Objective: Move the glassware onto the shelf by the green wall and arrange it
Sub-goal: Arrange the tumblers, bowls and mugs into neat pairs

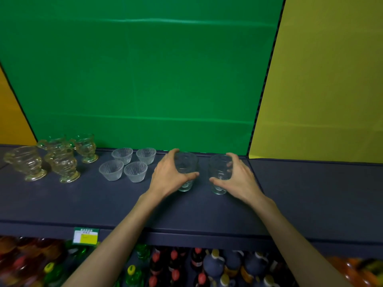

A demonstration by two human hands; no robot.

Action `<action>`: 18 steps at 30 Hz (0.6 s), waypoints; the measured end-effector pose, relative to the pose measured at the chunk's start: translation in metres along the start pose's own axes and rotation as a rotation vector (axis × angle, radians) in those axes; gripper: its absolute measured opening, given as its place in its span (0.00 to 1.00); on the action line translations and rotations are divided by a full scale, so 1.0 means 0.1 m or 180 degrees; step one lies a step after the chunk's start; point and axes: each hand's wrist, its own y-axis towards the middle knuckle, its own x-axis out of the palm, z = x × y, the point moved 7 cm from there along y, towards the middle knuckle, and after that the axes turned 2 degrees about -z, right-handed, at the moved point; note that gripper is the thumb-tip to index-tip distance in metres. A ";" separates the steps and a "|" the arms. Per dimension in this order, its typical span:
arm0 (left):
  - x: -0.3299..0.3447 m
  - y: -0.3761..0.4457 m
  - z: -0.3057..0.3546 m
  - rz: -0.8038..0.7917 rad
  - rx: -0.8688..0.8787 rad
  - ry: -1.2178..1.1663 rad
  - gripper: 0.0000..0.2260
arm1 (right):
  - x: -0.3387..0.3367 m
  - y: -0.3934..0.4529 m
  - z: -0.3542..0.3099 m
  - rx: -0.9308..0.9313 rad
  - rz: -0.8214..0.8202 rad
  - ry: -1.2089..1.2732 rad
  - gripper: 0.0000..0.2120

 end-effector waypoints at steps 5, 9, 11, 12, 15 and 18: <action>0.03 -0.08 -0.12 0.0090 -0.0077 -0.0391 0.46 | 0.04 -0.05 0.06 0.0100 0.0122 0.0298 0.50; 0.03 -0.17 -0.09 0.0063 -0.0001 -0.0464 0.45 | 0.07 -0.11 0.04 0.0018 0.0060 0.0365 0.48; 0.03 -0.23 -0.07 0.0043 0.0030 -0.0470 0.45 | 0.08 -0.14 0.02 -0.0025 0.0047 0.0368 0.47; 0.04 -0.26 -0.06 0.0036 0.0037 -0.0463 0.45 | 0.08 -0.15 0.01 -0.0042 0.0050 0.0365 0.47; 0.06 -0.32 -0.03 0.0033 0.0034 -0.0433 0.45 | 0.06 -0.19 0.01 -0.0071 0.0063 0.0357 0.48; 0.07 -0.37 0.01 0.0040 0.0039 -0.0431 0.45 | 0.04 -0.24 0.01 -0.0095 0.0071 0.0338 0.48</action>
